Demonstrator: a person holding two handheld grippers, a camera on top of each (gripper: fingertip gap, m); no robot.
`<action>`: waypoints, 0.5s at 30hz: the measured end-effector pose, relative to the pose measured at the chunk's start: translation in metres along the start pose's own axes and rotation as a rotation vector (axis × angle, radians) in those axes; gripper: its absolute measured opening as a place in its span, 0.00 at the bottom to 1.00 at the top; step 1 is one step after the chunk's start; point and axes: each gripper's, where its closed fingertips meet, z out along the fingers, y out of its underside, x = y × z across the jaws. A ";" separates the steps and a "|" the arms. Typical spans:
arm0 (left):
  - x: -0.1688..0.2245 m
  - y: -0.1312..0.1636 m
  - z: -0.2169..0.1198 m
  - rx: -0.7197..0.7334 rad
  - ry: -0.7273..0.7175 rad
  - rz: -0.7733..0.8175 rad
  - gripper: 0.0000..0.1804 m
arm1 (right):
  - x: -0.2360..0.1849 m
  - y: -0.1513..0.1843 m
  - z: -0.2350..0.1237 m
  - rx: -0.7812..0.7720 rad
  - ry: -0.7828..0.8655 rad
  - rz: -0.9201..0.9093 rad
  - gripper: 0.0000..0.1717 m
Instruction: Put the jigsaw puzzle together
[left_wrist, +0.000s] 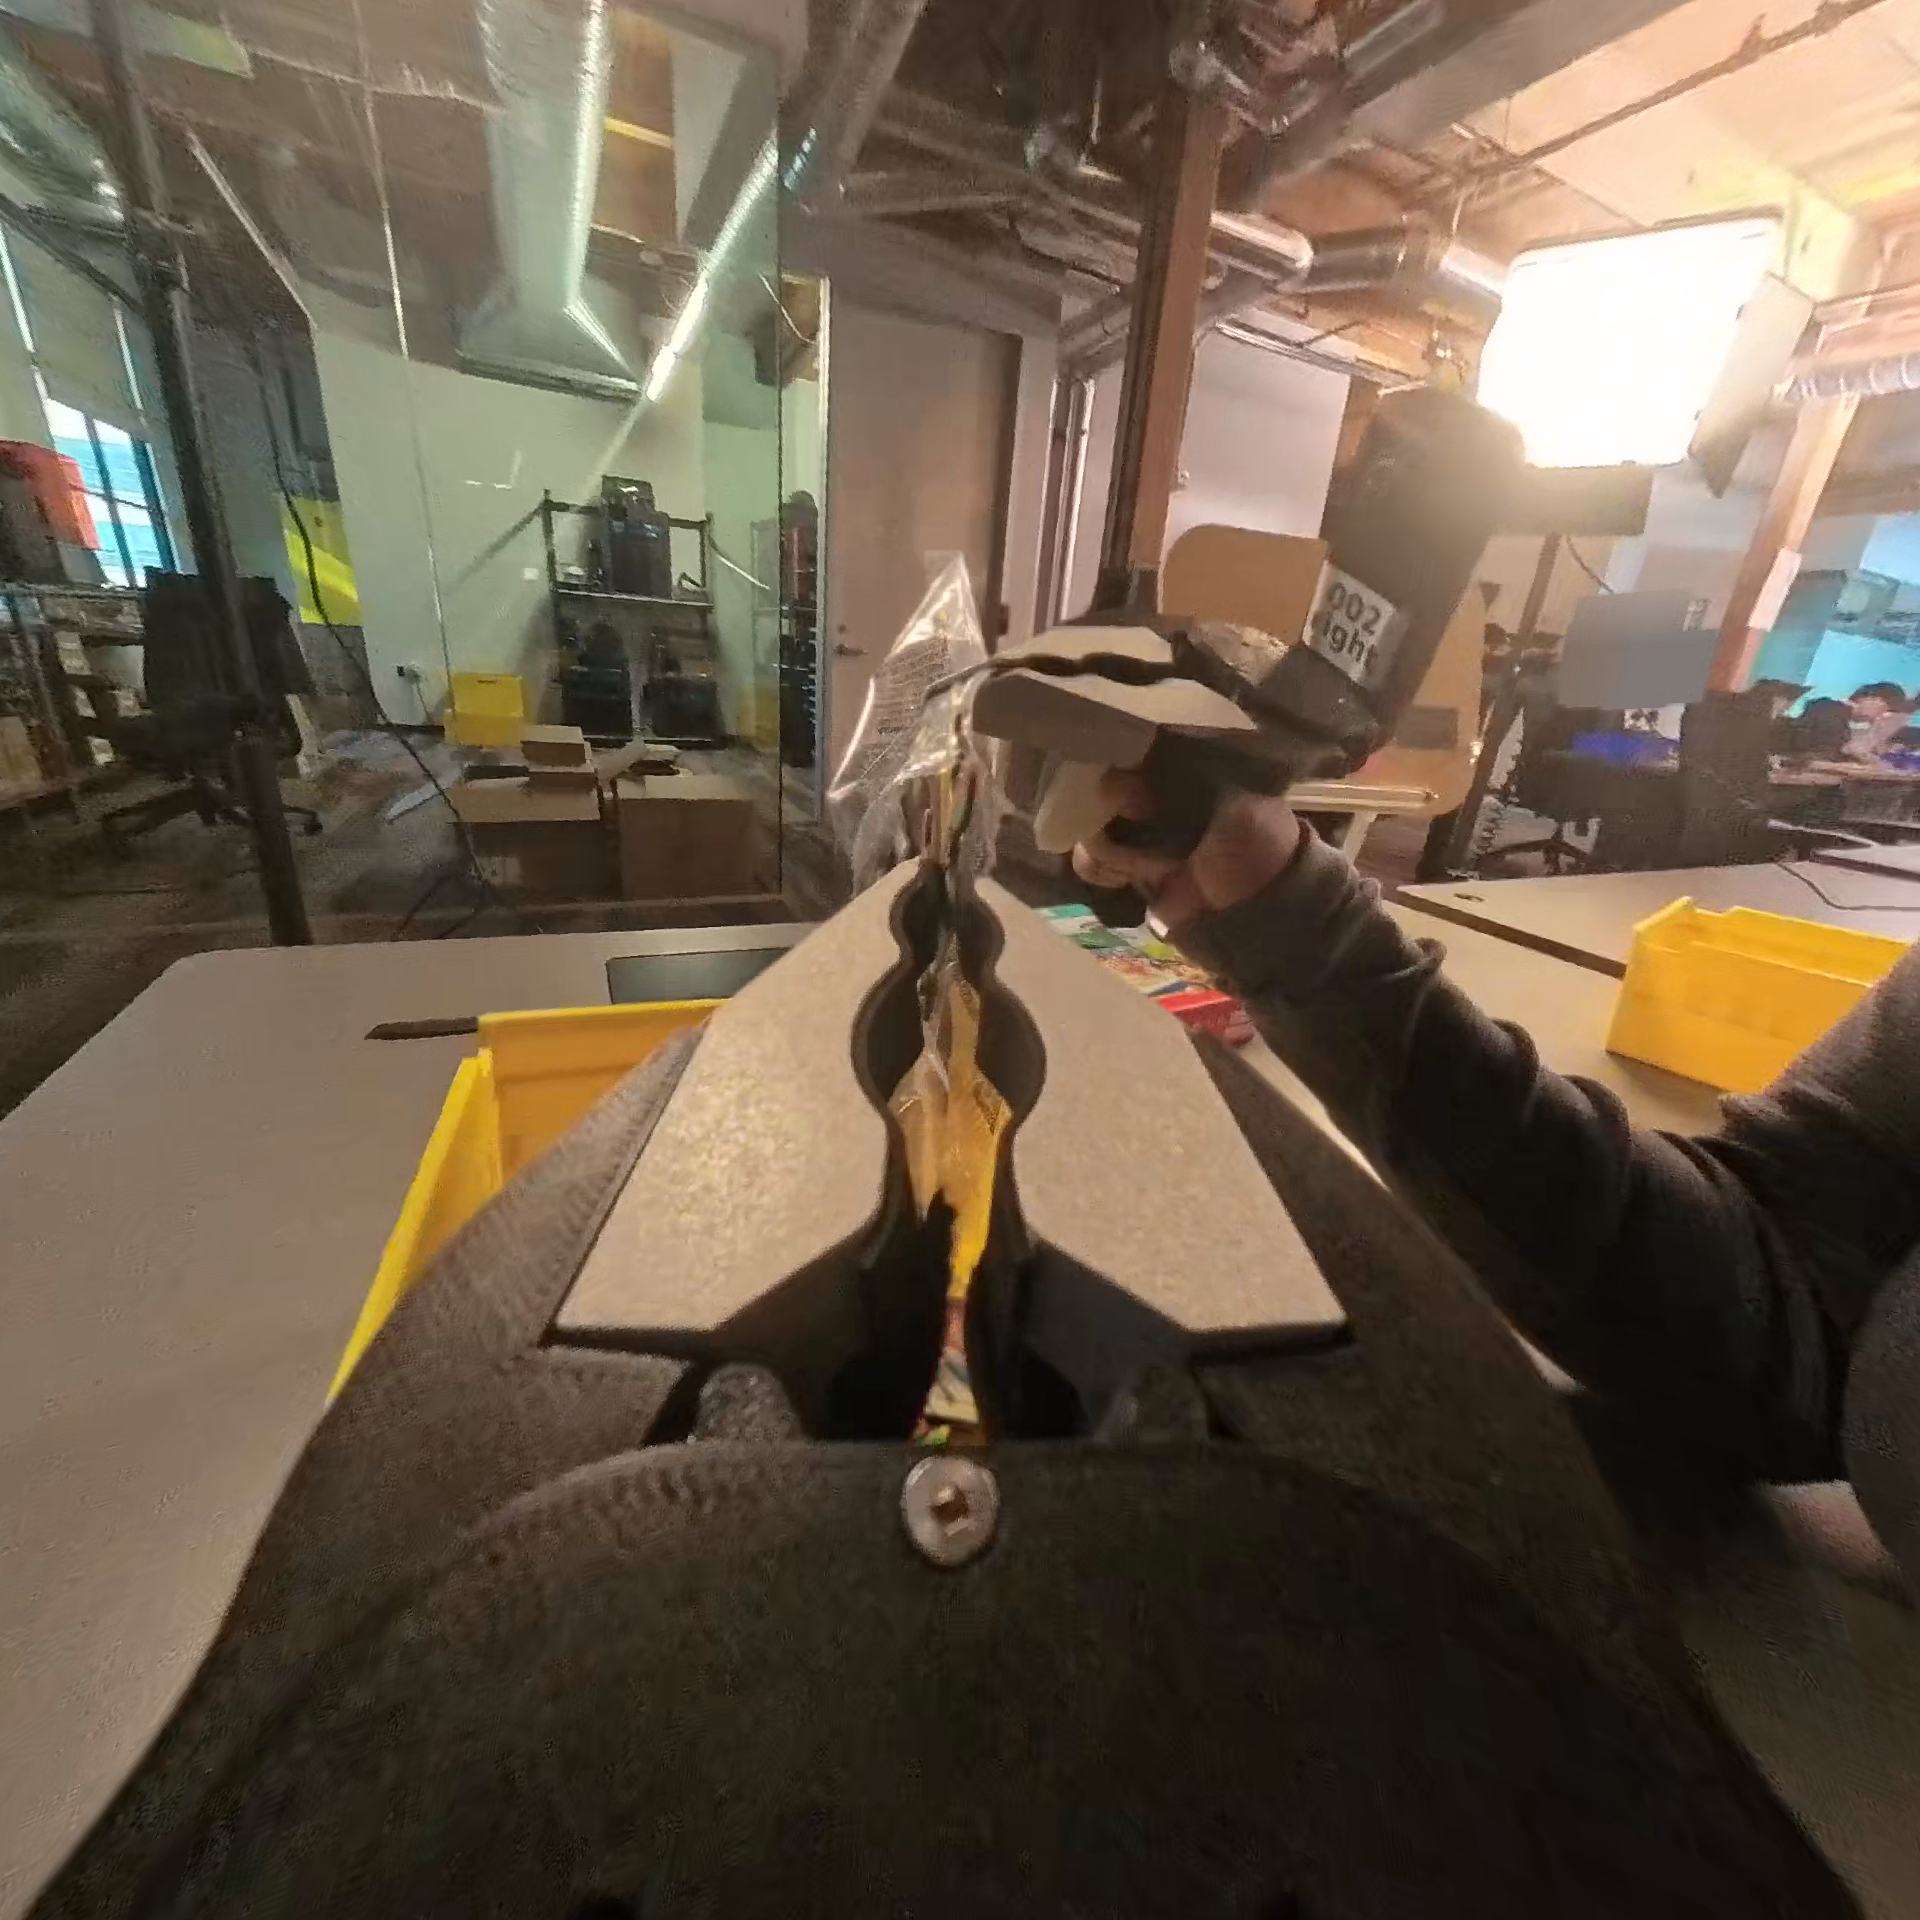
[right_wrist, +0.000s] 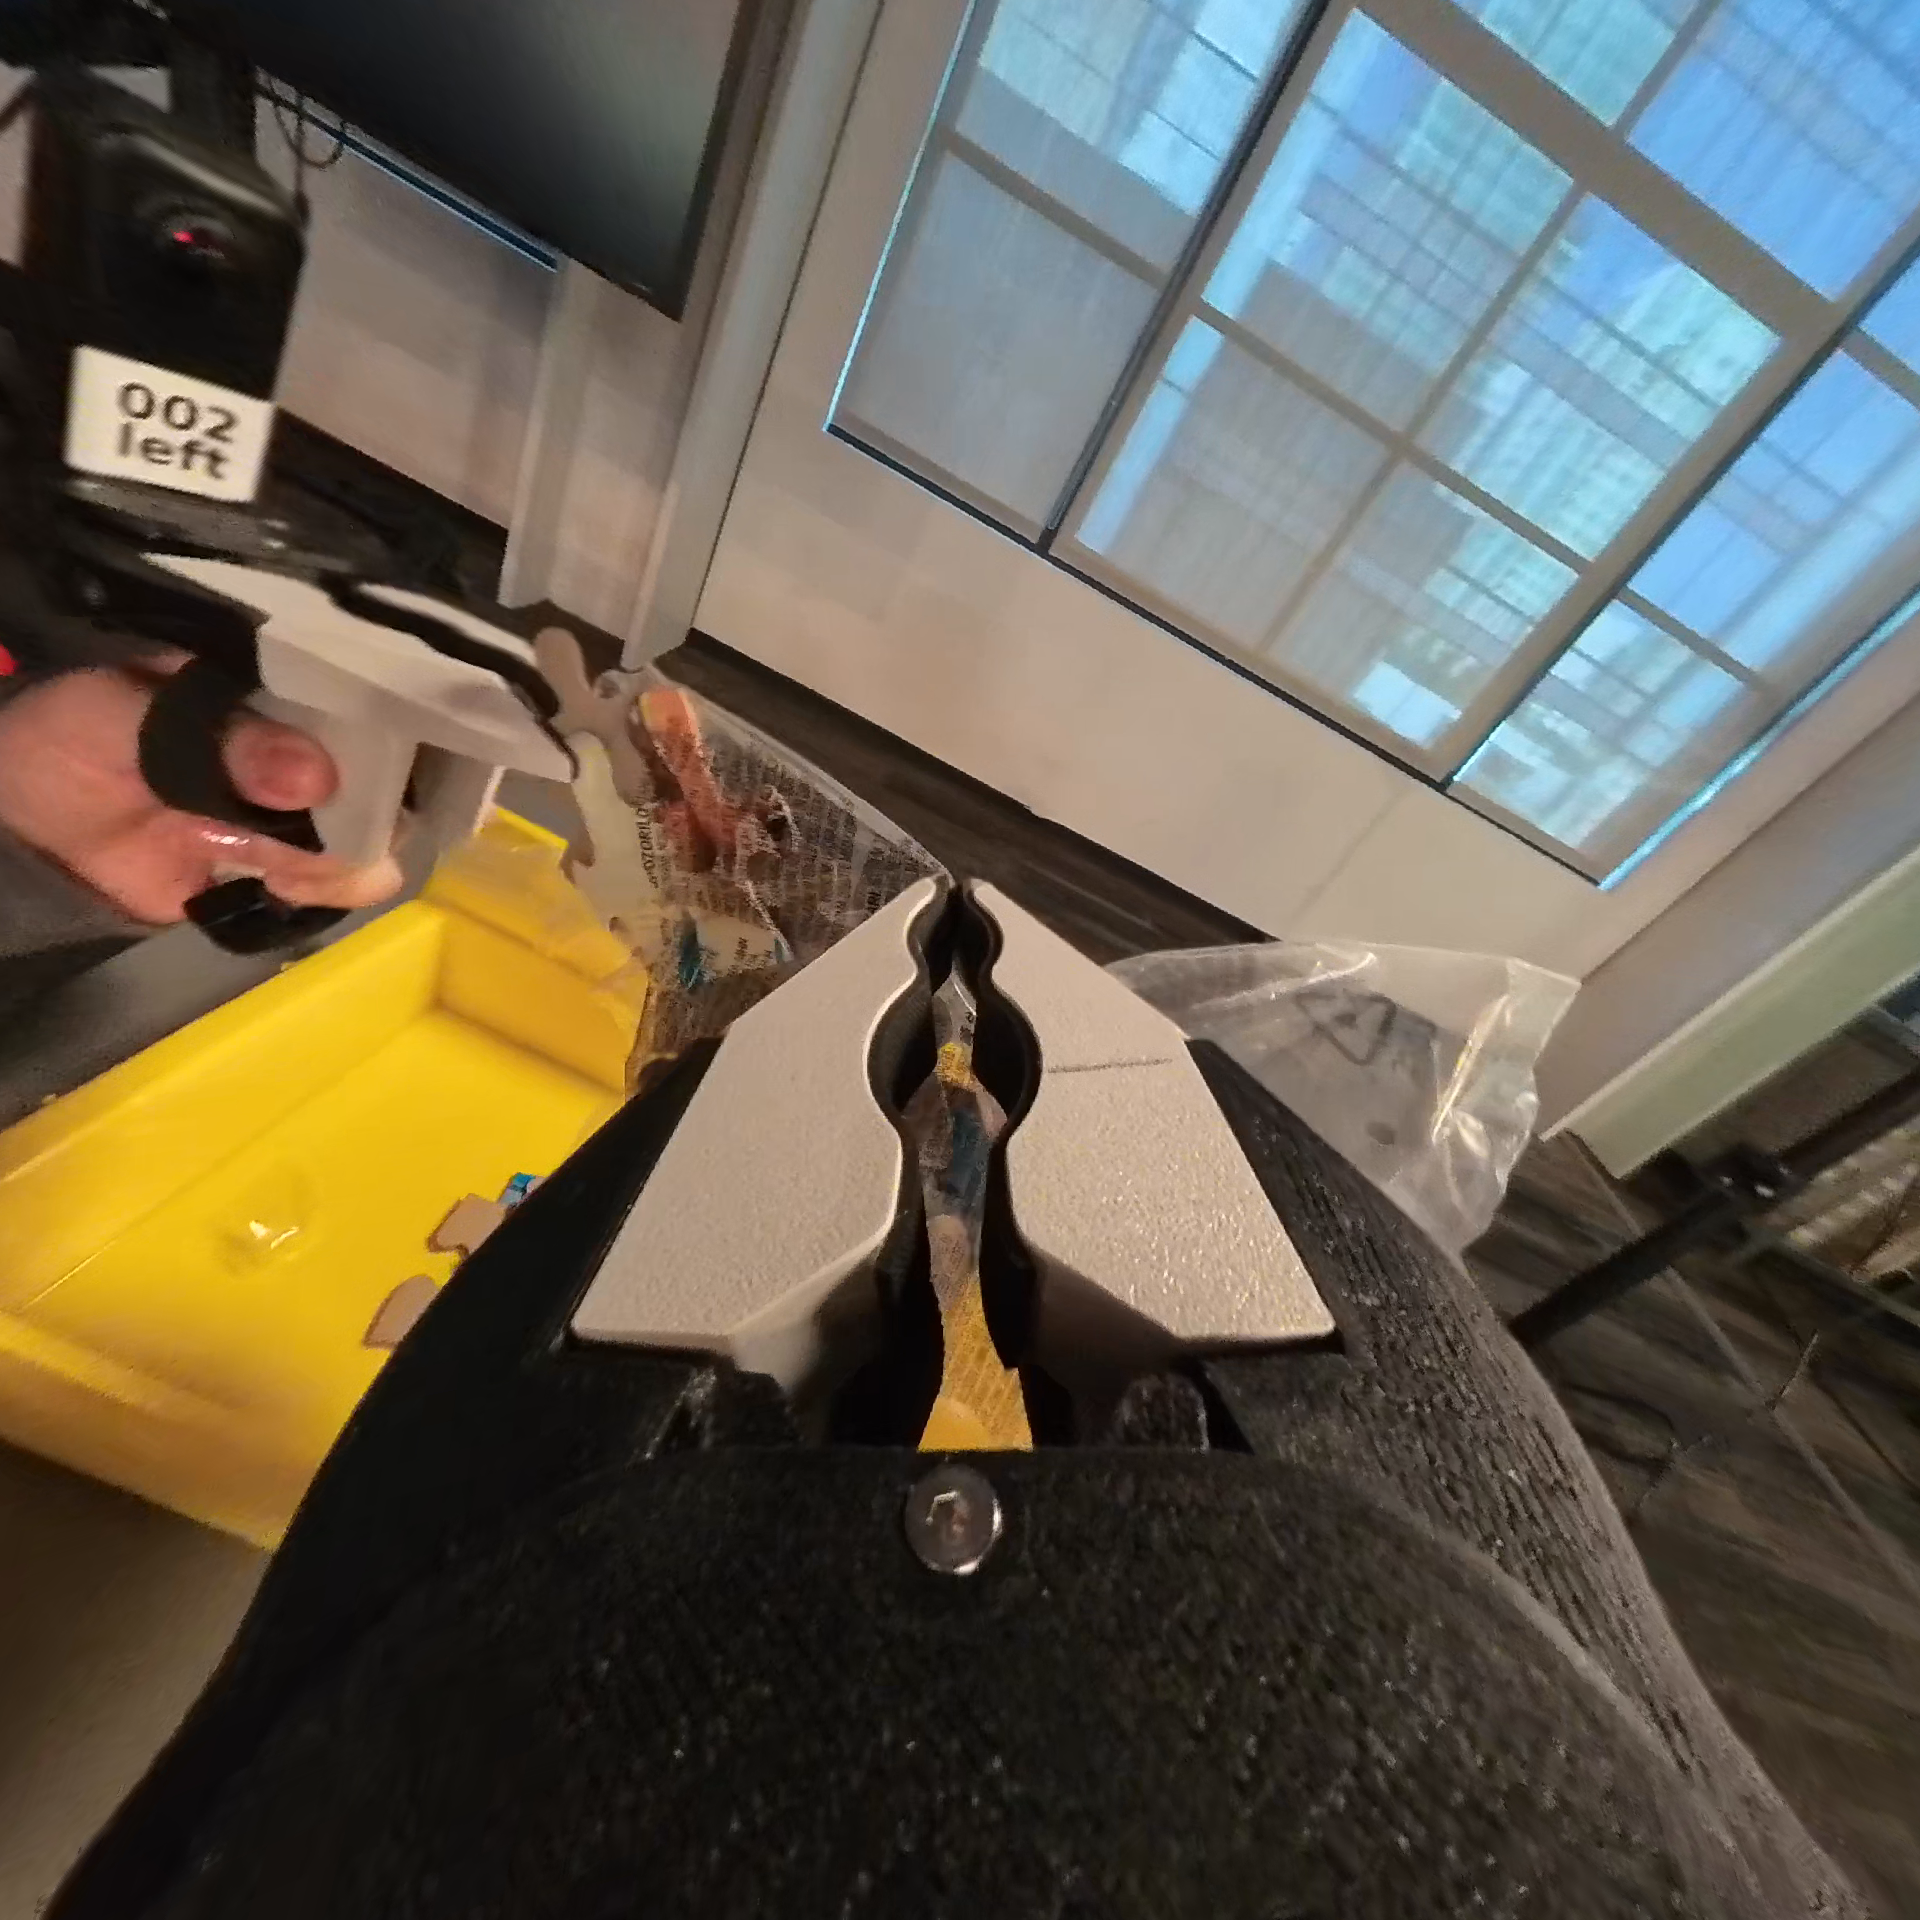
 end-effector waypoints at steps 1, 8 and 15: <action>0.001 0.001 0.000 0.010 -0.010 0.001 0.01 | 0.001 0.002 0.003 -0.005 0.009 0.011 0.00; 0.009 -0.001 0.000 0.071 -0.032 0.070 0.01 | 0.008 0.001 0.014 0.039 0.060 0.115 0.00; 0.000 0.006 0.000 0.112 -0.097 -0.014 0.01 | 0.012 0.008 0.021 0.012 0.092 0.196 0.00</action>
